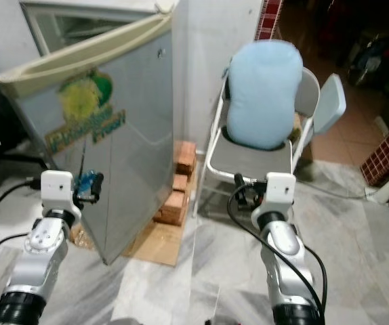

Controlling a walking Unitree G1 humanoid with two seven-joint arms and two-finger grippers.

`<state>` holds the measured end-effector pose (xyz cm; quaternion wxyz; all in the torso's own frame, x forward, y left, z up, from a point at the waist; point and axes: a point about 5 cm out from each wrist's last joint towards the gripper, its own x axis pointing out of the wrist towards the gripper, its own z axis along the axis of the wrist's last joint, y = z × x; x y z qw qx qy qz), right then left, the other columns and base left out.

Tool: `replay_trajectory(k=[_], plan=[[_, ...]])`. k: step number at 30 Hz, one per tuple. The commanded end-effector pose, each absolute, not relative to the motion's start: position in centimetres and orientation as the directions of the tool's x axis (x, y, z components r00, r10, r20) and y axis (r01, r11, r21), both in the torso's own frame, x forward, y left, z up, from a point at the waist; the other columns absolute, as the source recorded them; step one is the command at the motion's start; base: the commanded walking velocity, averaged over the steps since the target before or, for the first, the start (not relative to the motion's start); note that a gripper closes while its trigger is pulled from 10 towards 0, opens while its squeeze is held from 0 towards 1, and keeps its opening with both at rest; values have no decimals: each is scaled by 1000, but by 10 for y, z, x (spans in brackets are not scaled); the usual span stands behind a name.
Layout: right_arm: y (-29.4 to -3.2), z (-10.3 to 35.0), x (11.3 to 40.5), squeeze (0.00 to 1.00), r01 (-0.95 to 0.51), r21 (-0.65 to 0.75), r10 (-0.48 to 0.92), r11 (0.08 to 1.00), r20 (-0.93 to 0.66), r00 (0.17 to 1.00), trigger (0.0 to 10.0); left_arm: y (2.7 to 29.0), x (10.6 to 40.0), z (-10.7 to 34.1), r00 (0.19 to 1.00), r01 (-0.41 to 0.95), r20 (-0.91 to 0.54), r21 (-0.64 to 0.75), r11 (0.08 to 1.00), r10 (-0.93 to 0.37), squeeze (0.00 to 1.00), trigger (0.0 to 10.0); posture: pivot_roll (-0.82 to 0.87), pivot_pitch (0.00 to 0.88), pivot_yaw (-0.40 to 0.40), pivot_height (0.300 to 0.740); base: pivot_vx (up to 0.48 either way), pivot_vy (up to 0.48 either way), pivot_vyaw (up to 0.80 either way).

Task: Restocking fridge

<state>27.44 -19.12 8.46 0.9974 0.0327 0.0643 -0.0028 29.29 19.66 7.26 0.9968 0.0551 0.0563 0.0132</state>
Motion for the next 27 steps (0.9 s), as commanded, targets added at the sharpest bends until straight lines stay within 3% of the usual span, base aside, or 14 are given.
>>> replay_trajectory(k=[1,7,10,11,12,13,15,20,21,23,24,25,26,27], plan=[[-197,89,275,0,30,60,-23,998,-113,993,10000,200,300,76,993,-21,-115,102,995,33,0,10000,-35,0,8,740,0,0,0],[-197,89,276,0,31,57,-24,998,-108,994,10000,225,319,84,981,-128,-124,158,979,149,0,10000,-45,0,13,740,0,0,0],[-199,90,275,0,37,54,-31,998,-107,994,10000,285,322,101,895,-406,-81,256,877,438,0,10000,-46,0,13,740,0,0,0],[-199,90,275,0,37,54,-31,998,-107,994,10000,285,322,101,895,-406,-81,256,877,438,0,10000,-46,0,13,740,0,0,0],[-199,89,275,0,37,54,-31,998,-107,994,10000,312,317,109,823,-531,-58,273,802,564,0,10000,-44,0,11,740,0,0,0],[-199,89,275,0,37,54,-31,998,-107,994,10000,312,317,109,823,-531,-58,273,802,564,0,10000,-44,0,11,740,0,0,0],[-198,89,275,0,34,51,-29,998,-107,994,10000,343,308,121,740,-639,-32,276,718,672,0,10000,-43,0,10,740,0,0,0],[-199,89,276,0,33,50,-27,998,-107,994,10000,339,312,125,780,-601,-13,263,755,626,0,10000,-37,0,8,740,0,0,0],[-198,89,277,0,30,50,-25,998,-106,994,10000,317,320,121,873,-474,-9,215,854,487,0,10000,-38,0,8,740,0,0,0],[-198,89,277,0,29,52,-23,998,-105,994,10000,287,323,114,945,-324,1,152,934,327,0,10000,-40,0,8,740,0,0,0],[-198,89,277,0,28,51,-22,998,-104,994,10000,272,323,110,961,-274,-1,134,952,277,396,10000,-40,0,8,740,0,0,0],[-198,89,276,0,27,51,-22,998,-105,994,10000,253,321,101,974,-222,-14,121,968,225,1000,10000,-40,0,8,740,0,0,0],[-198,89,276,0,27,51,-22,998,-105,994,10000,253,321,101,974,-222,-14,121,968,225,1000,10000,-40,0,8,740,0,0,0],[-198,88,274,0,28,52,-23,998,-108,994,10000,231,317,92,987,-155,-31,102,983,159,1000,10000,-40,0,10,740,0,0,0]])
